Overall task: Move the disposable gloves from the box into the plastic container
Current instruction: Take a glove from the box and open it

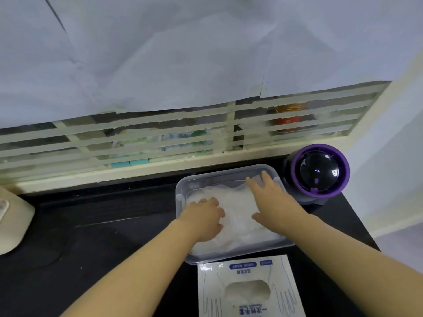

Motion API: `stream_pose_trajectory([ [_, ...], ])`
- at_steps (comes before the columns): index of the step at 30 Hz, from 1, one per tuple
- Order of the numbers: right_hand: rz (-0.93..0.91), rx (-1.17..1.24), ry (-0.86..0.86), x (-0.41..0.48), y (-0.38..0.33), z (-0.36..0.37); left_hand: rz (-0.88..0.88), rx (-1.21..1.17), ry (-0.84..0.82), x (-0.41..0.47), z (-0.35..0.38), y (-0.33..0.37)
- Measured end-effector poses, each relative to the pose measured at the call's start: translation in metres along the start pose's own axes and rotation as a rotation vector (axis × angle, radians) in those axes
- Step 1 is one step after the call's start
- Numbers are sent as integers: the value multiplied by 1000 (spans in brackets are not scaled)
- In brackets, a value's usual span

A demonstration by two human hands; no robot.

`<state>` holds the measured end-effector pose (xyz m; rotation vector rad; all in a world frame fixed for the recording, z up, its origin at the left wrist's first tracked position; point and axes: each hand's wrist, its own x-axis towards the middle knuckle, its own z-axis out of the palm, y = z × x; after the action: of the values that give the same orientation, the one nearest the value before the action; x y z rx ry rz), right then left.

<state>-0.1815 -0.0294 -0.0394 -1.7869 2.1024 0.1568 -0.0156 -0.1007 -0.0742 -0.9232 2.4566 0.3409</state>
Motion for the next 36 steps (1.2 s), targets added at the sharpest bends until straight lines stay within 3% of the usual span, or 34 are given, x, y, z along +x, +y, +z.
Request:
stream_pose_trajectory([
  [3, -124, -176, 137, -4, -15, -7, 8, -52, -10, 5, 1, -1],
  [6, -238, -44, -108, 3, -30, 6, 19, -131, 1, 13, 2, 1],
  [10, -127, -77, -345, 25, -25, 39, 13, -227, -1, 27, 8, -1],
  [15, 15, -66, -460, 42, -19, 62, -43, -399, -24, 44, 15, -6],
  [18, 55, -34, -526, 47, -22, 66, -69, -369, -48, 50, 16, -4],
  [23, -34, 44, -420, 33, -19, 36, -44, -330, -95, 39, 2, -6],
  [28, -279, 228, 45, -23, -15, -13, 13, -313, 190, -15, -16, 1],
  [30, -375, 357, -39, -51, -14, -27, 58, -344, 330, -40, -18, 3],
  [32, -436, 346, -251, -76, -15, -28, 173, -318, 460, -66, -14, 6],
  [34, -480, 182, -369, -88, -12, -7, 336, -229, 582, -86, -5, 11],
  [36, -484, -44, -397, -85, -8, 28, 455, -153, 592, -100, 7, 17],
])
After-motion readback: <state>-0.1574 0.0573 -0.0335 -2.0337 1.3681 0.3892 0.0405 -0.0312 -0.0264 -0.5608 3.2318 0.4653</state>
